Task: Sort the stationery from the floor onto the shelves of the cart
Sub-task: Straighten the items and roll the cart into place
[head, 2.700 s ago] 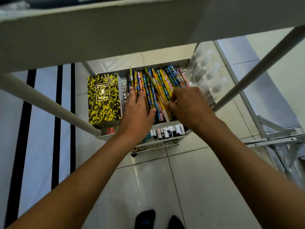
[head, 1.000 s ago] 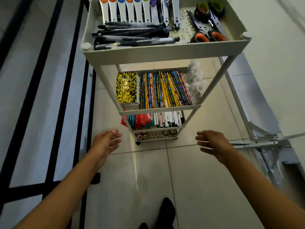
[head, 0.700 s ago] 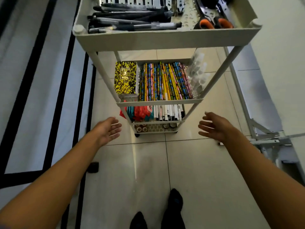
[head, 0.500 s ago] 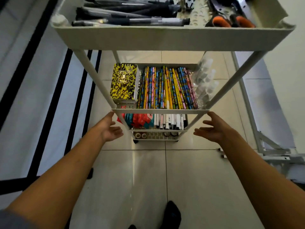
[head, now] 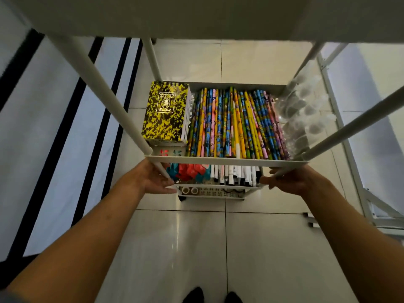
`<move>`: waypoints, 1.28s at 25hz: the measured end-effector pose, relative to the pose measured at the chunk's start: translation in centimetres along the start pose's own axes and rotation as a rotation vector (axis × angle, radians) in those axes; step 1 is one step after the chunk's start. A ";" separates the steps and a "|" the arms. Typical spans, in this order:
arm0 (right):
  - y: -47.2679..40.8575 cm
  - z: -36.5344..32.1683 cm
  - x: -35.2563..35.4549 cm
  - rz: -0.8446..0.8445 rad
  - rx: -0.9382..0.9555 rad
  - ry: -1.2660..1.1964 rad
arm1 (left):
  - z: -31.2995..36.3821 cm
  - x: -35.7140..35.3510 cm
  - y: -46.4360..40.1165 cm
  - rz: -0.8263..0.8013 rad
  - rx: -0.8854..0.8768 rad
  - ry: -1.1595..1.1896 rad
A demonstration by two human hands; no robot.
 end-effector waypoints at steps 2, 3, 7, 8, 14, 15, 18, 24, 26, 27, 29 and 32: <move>-0.3 0.1 0.1 -0.020 0.025 -0.015 | 0.0 0.1 -0.4 0.016 -0.001 -0.025; -0.5 0.5 0.3 -0.030 0.030 -0.009 | -0.1 0.1 -0.3 0.023 -0.004 -0.038; -0.1 0.7 0.2 -0.060 0.120 -0.005 | -0.2 0.9 -0.4 0.037 -0.067 -0.042; 0.0 0.8 0.1 -0.058 0.135 -0.017 | -0.2 1.0 -0.6 0.048 -0.088 -0.024; -0.4 1.5 0.5 0.008 0.248 -0.032 | -0.7 1.5 -1.2 0.118 -0.182 0.085; -0.5 1.7 0.6 0.008 0.250 -0.090 | -0.7 1.4 -1.2 0.129 -0.190 0.087; -0.4 1.5 0.3 -0.012 0.257 -0.173 | -0.3 1.3 -1.3 0.122 -0.202 0.088; -1.0 0.4 -0.2 -0.033 0.287 -0.159 | 1.2 1.3 -1.9 0.125 -0.198 0.085; -1.6 -0.3 -0.2 -0.017 0.303 -0.096 | 2.1 1.1 -2.2 0.129 -0.205 0.092; -1.8 -0.6 -0.2 -0.004 0.312 -0.067 | 2.5 1.1 -2.5 0.133 -0.208 0.100; -2.3 -1.5 -0.8 -0.020 0.304 -0.064 | 3.2 0.9 -3.1 0.135 -0.224 0.119; -3.5 -3.4 -0.9 -0.028 0.304 -0.096 | 4.4 -0.1 -4.0 0.137 -0.232 0.113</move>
Point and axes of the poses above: each hand's wrist, its own y-axis away from the middle knuckle, its own x-axis out of the back of the hand, z = x × y, the point moved 5 cm from there along -y, towards the middle knuckle, and after that the axes turned 11 degrees about -z, right-handed, at the moved point
